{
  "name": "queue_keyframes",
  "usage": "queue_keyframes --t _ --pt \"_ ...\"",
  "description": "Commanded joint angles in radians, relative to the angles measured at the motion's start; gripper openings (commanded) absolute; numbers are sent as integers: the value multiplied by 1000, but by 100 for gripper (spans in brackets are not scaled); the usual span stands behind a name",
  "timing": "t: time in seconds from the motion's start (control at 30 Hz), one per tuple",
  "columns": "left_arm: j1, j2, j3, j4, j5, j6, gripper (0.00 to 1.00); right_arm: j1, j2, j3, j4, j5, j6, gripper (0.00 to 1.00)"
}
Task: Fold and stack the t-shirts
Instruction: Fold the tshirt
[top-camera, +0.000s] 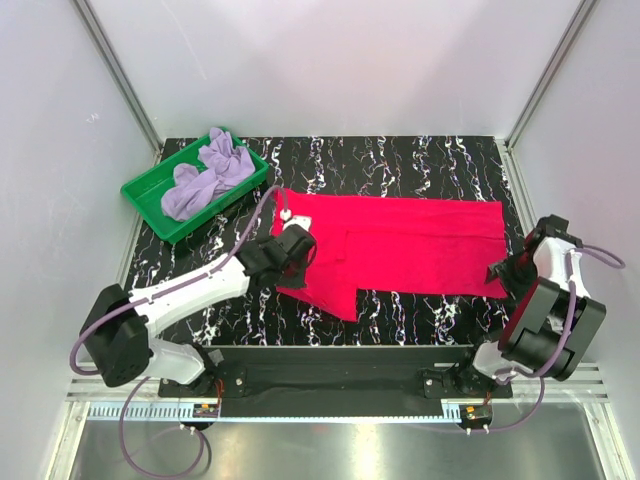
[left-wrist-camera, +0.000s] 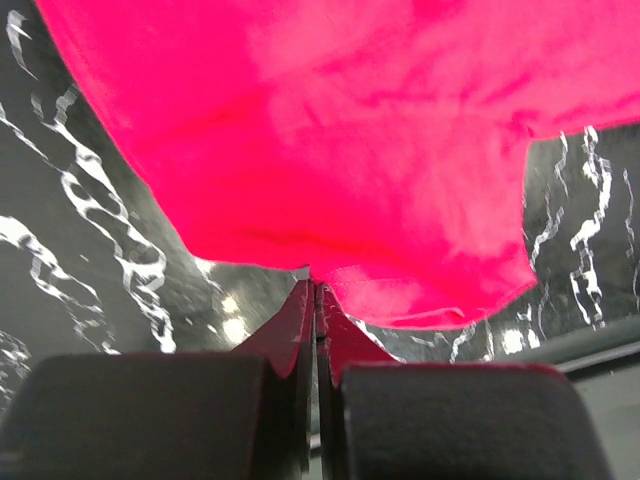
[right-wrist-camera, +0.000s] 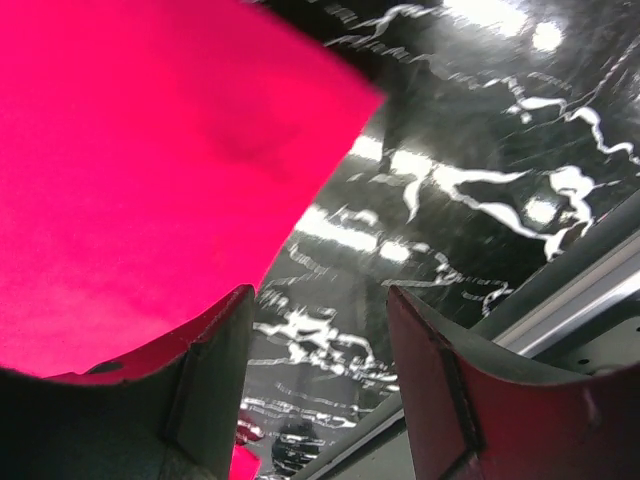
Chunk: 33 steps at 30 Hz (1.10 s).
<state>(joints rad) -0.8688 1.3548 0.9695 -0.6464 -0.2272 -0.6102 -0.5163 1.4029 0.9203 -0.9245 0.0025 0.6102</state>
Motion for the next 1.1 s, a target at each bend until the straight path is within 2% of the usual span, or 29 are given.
queue_keyframes --t 0.0,0.1,0.37,0.5,0.8,0.93,1.0,1.03,1.07 --pt "86 -34 6 71 58 99 0 -30 44 -15 73 51 0 63" --pt "134 -34 17 70 92 128 0 -45 87 -8 99 74 -20 64" --pt "142 -28 75 48 111 155 0 -91 149 6 150 100 -47 64" --pt "140 -28 87 34 112 139 0 -136 174 21 188 64 -69 66" --pt "140 -60 92 -9 124 113 0 -143 263 51 225 14 -37 68" --pt "140 -56 110 -13 138 122 0 -143 289 41 236 17 -26 65" --pt "139 -54 129 -16 143 132 0 -143 292 40 230 21 -10 61" --pt "140 -54 133 -16 140 135 0 -143 288 31 230 17 -6 53" --pt "140 -59 139 -18 134 142 0 -143 283 28 227 24 5 49"
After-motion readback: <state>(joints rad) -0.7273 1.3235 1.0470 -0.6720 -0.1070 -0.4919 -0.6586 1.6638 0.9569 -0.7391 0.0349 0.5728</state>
